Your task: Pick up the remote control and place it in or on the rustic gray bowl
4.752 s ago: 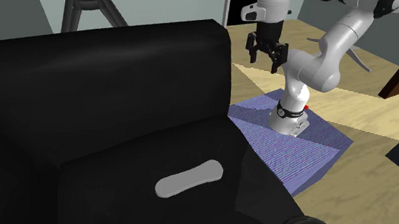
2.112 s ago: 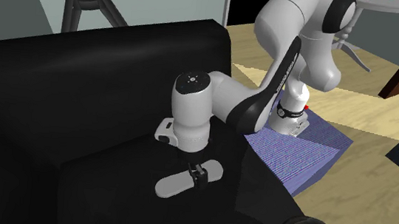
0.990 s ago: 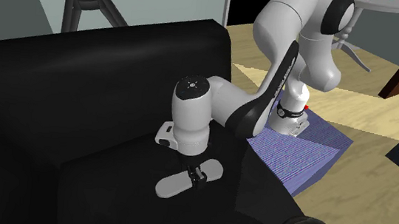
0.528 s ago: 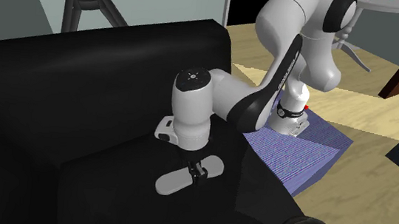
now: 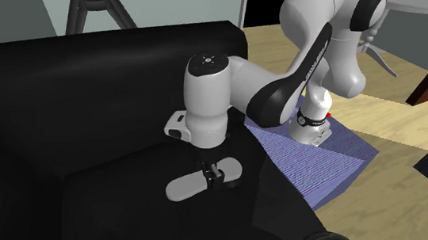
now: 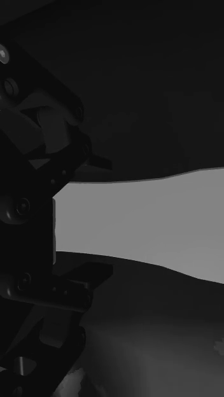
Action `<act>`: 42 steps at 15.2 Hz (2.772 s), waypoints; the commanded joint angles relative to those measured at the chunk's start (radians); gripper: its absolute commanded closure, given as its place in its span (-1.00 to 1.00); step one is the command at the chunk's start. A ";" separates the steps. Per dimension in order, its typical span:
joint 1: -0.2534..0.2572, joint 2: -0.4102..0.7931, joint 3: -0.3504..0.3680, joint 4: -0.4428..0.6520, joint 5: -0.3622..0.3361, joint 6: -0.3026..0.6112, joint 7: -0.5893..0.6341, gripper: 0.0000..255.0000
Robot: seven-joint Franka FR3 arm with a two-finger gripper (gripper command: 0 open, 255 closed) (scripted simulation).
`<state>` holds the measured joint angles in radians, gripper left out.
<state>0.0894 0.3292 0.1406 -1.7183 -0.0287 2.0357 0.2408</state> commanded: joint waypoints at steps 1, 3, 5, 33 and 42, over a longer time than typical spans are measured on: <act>0.000 -0.008 0.001 0.018 0.001 -0.026 -0.001 1.00; 0.000 -0.015 0.001 0.034 0.003 -0.050 -0.001 1.00; -0.001 -0.022 0.001 0.052 0.004 -0.074 -0.002 1.00; 0.179 -0.068 0.105 0.187 -0.014 -0.253 0.279 1.00; 0.321 0.018 0.168 0.308 -0.055 -0.292 0.480 1.00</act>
<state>0.3915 0.3341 0.3009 -1.4249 -0.0769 1.7451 0.6936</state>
